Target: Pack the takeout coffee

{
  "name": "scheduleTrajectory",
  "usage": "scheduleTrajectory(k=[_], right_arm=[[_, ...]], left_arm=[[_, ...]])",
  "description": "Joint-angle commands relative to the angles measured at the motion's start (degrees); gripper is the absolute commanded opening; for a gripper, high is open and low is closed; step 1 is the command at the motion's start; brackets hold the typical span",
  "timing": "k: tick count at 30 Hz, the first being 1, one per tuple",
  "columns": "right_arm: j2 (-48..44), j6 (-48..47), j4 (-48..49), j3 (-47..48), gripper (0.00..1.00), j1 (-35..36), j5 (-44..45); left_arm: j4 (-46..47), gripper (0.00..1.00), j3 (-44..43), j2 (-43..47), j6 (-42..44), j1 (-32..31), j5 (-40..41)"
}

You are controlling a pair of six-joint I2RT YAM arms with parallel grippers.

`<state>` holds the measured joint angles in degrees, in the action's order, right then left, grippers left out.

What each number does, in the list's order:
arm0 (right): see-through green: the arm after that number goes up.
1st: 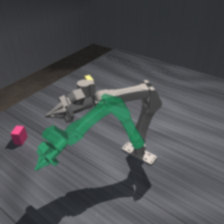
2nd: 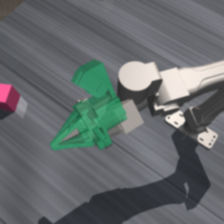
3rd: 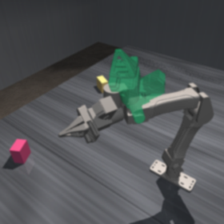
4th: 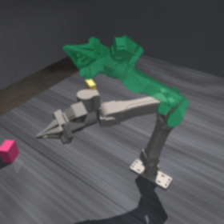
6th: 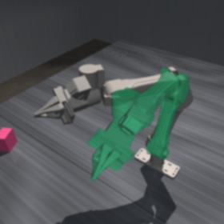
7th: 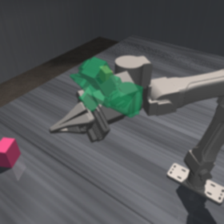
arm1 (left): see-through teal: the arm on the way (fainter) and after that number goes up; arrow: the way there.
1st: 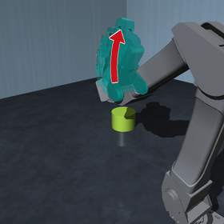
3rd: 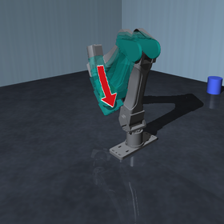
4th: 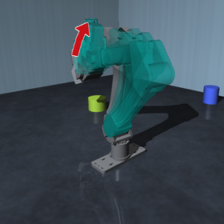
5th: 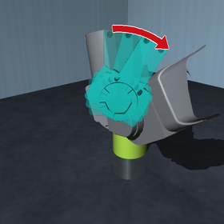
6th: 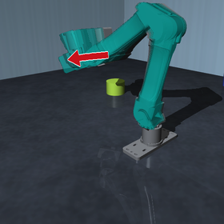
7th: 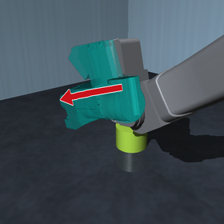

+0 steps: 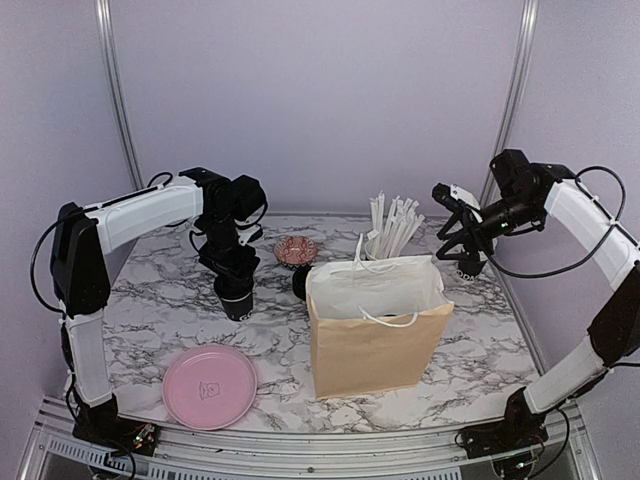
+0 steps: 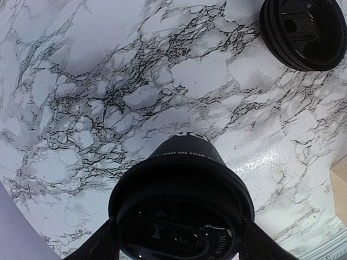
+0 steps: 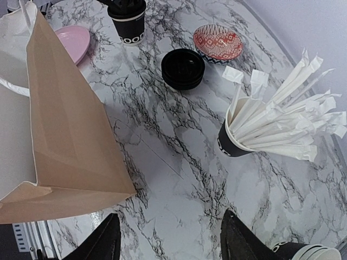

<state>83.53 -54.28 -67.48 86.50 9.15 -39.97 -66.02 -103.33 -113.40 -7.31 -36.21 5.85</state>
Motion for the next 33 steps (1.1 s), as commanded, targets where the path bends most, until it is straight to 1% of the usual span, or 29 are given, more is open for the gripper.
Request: scheduleTrajectory(k=[1,4,7,12,14,21,27,33], right_arm=[[0.45,-0.56,0.18,1.54,0.61,0.52,-0.68],[0.70,-0.56,-0.13,2.31,0.60,0.52,-1.00],[1.21,-0.63,-0.70,3.50,0.60,0.56,-2.01],[1.31,-0.61,-2.24,7.03,0.60,0.64,-3.35],[1.25,-0.69,-3.12,8.94,0.60,0.61,-4.17],[3.09,-4.51,-11.00,17.35,0.63,1.12,-12.18],[1.47,-4.40,-11.09,18.14,0.66,6.36,-11.65],[2.00,-3.12,-11.09,19.27,0.68,12.34,-10.01]], left_arm=[[-2.09,0.65,-1.33,2.05,-0.42,0.26,-1.01],[-2.02,0.65,-2.74,3.70,-0.20,0.38,0.50],[-2.14,0.65,-3.80,3.54,0.70,0.83,1.72],[-1.99,0.63,-5.53,3.53,0.34,0.80,-2.02],[-1.99,0.63,-6.91,4.32,0.35,0.81,-0.87],[-1.02,0.62,-10.37,10.97,0.40,0.79,-0.92],[0.57,0.62,-11.19,17.38,1.04,0.52,-2.41],[2.28,0.62,-11.84,20.85,1.45,0.10,-5.56]])
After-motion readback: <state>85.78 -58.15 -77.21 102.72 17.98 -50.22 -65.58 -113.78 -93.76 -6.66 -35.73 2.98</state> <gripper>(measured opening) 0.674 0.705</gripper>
